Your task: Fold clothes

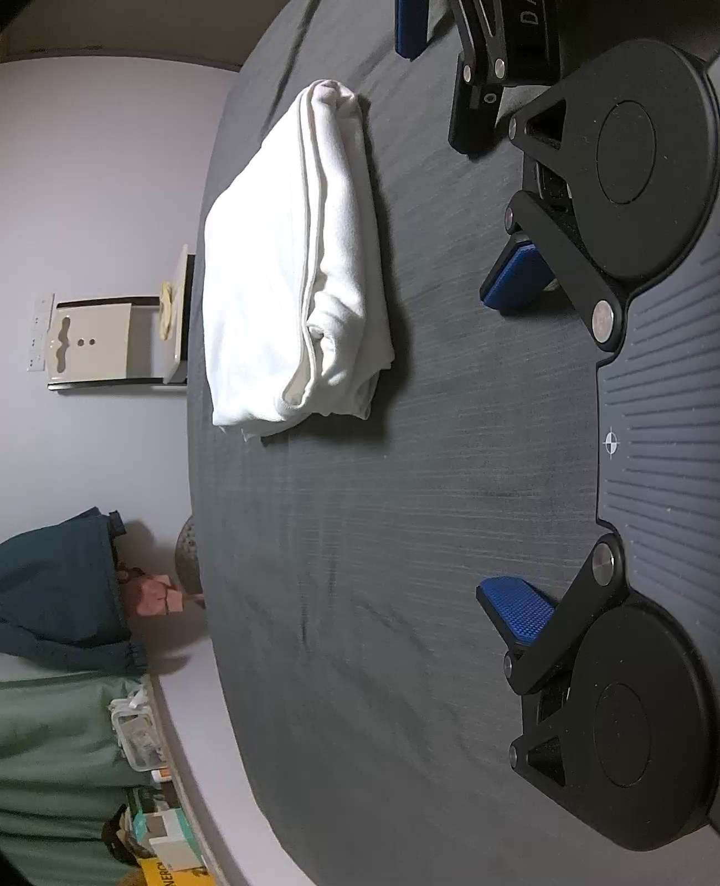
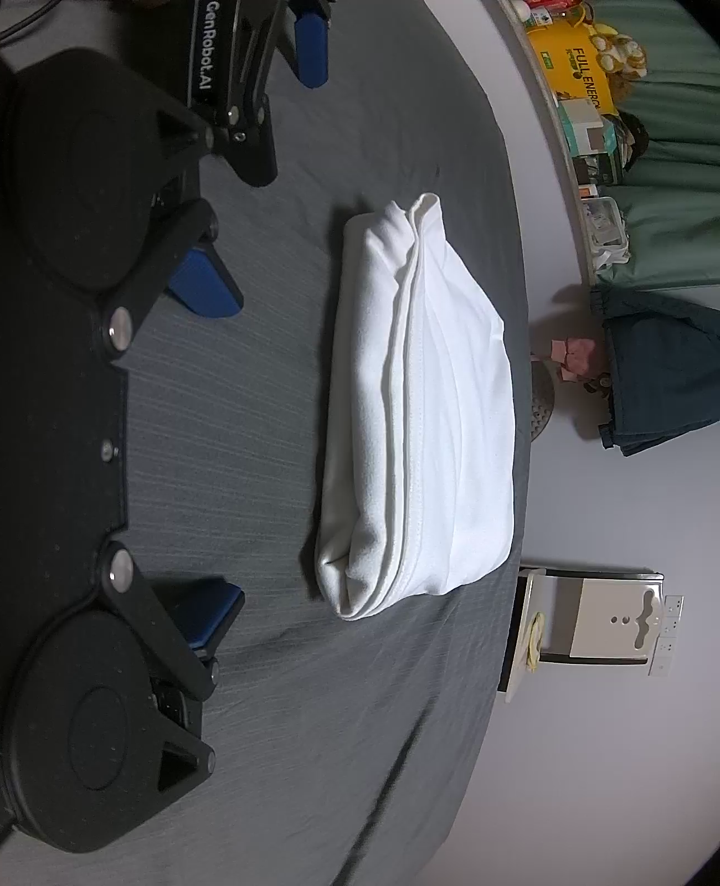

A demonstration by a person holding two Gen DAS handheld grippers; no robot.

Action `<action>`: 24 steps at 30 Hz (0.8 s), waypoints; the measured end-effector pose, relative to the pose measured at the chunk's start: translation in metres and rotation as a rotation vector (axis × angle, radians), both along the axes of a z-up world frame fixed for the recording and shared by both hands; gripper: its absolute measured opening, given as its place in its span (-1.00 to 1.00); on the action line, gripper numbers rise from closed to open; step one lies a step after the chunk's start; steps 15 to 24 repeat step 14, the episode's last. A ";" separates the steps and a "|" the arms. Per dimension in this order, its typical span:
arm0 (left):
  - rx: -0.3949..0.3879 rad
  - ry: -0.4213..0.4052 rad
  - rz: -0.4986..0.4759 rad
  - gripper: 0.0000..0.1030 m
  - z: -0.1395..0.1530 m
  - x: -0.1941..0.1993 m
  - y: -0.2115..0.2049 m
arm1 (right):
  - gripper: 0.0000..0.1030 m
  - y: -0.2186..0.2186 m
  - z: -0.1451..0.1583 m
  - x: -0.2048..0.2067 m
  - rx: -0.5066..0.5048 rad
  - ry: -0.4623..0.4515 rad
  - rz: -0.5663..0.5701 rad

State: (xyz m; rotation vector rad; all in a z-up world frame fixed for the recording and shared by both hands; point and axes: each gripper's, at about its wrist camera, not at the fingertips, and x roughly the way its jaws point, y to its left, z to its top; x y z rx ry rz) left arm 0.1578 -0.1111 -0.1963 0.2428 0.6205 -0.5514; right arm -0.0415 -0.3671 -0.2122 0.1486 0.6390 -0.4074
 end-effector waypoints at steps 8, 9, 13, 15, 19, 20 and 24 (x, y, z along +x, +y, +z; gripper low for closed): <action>0.001 0.000 -0.003 1.00 -0.001 0.003 -0.001 | 1.00 0.001 0.000 -0.001 -0.001 0.000 0.000; 0.000 0.000 -0.003 1.00 -0.001 0.003 -0.001 | 1.00 0.001 0.000 0.000 0.000 0.000 0.000; 0.003 -0.003 -0.004 1.00 -0.001 0.004 -0.002 | 1.00 0.001 0.000 0.000 0.000 -0.001 0.000; 0.004 -0.004 -0.004 1.00 -0.001 0.004 -0.002 | 1.00 0.001 0.000 0.000 0.000 -0.001 0.000; 0.004 -0.004 -0.004 1.00 -0.001 0.004 -0.002 | 1.00 0.001 0.000 0.000 0.000 -0.001 0.000; 0.004 -0.004 -0.004 1.00 -0.001 0.004 -0.002 | 1.00 0.001 0.000 0.000 0.000 -0.001 0.000; 0.004 -0.004 -0.004 1.00 -0.001 0.004 -0.002 | 1.00 0.001 0.000 0.000 0.000 -0.001 0.000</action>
